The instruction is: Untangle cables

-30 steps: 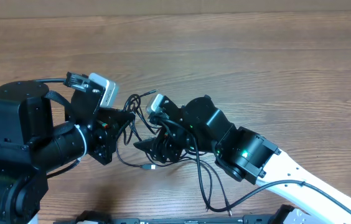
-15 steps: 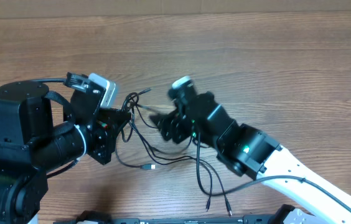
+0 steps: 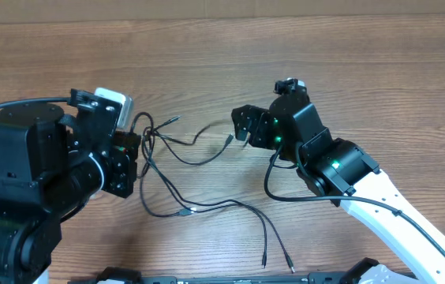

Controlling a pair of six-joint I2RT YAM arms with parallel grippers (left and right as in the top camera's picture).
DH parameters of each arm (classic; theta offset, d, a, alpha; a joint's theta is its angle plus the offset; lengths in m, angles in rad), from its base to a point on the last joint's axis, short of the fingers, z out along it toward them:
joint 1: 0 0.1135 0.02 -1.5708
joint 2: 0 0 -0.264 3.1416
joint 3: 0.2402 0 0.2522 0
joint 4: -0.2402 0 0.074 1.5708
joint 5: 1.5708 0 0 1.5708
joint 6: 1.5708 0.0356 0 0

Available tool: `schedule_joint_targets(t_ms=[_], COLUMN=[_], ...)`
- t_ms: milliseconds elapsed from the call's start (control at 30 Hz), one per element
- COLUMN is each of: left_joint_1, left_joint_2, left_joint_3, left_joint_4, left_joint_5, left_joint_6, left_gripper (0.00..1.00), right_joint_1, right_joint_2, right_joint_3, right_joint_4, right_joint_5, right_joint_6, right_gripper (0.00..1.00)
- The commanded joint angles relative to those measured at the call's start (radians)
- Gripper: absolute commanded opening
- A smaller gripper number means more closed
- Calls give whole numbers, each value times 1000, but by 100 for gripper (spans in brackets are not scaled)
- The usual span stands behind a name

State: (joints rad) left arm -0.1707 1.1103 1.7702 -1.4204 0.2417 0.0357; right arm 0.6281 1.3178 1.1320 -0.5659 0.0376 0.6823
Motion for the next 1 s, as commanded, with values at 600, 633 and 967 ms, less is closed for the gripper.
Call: schedule_joint_targets(t_ms=[600, 633, 967], left_joint_1=[-7, -7, -6], left_joint_2=[9, 9, 12], left_joint_3=[28, 28, 27], left_joint_4=[-152, -158, -70], left_joint_5=[419, 412, -107], left_joint_6=[551, 547, 19], left_gripper=[21, 22, 24], right_joint_1=[0, 0, 1], right_joint_2=[-5, -5, 35], right_joint_3=[27, 27, 27], right_joint_4=[78, 58, -97], right_joint_5=[-505, -497, -485], right_joint_6=[-564, -547, -545], right_gripper=[94, 96, 96])
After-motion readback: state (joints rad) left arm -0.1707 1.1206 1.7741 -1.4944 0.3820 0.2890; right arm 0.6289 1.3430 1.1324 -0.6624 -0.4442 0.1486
